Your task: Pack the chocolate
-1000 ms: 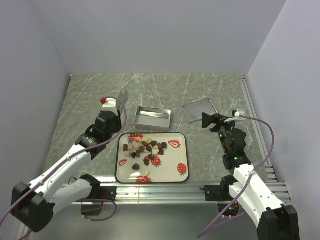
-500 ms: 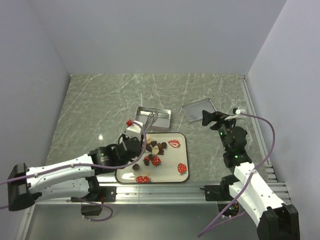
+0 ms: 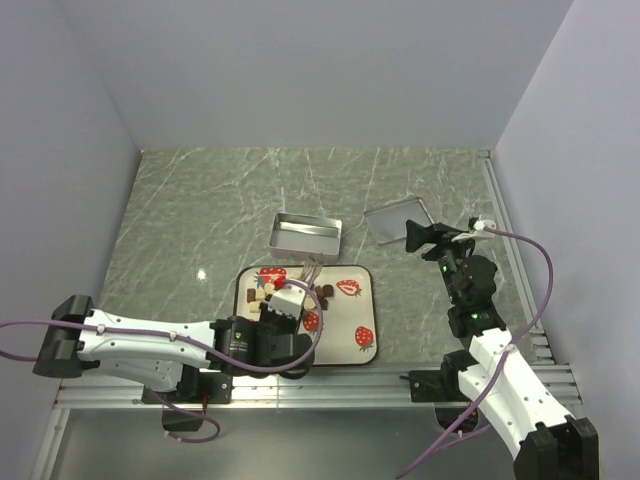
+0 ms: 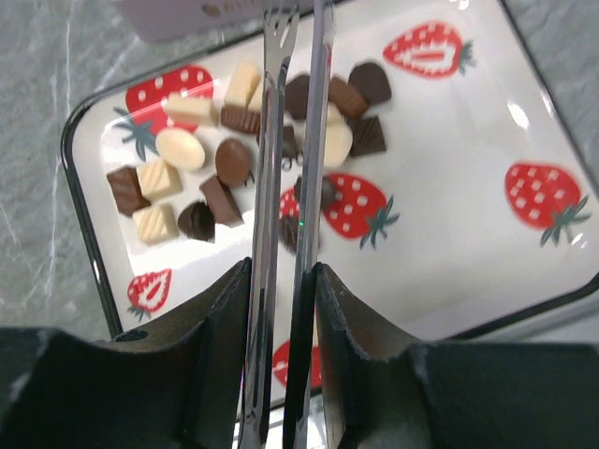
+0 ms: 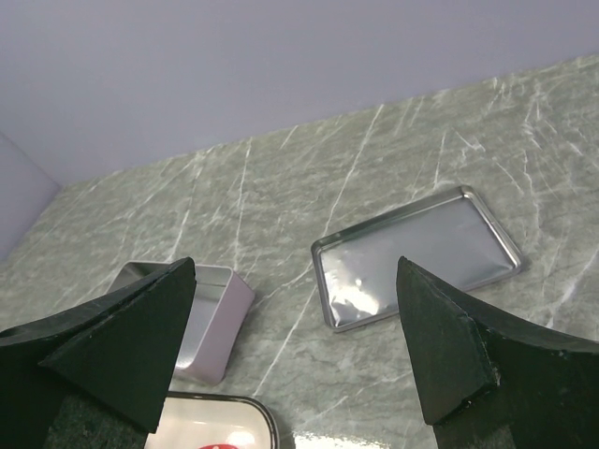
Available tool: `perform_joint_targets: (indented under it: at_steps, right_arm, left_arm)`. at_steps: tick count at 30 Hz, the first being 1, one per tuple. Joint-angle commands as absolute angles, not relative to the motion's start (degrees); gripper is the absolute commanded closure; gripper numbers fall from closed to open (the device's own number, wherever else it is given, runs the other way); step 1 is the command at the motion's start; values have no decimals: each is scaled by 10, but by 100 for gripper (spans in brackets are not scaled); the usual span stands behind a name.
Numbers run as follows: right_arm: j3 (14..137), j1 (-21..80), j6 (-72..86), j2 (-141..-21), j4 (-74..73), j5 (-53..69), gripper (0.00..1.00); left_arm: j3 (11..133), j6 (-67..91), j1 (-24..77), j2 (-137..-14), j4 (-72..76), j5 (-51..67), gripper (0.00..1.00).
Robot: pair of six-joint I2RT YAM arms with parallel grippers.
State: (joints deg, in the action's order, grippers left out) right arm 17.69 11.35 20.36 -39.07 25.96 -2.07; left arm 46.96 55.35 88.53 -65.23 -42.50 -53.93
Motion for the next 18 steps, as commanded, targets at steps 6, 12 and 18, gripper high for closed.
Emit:
perform_joint_targets:
  at_steps: [6,12,18]
  right_arm:
    - [198,111,209,-382,271,-12,6]
    - [197,110,210,-381,272,-10,6]
    - [199,111,210,-385,275,-5,6]
  left_arm:
    - [483,672,962,-663,-497,-526,63]
    - [468,653,973,-647,-461,-512,63]
    - [461,671,973,-639,-468,-515,62]
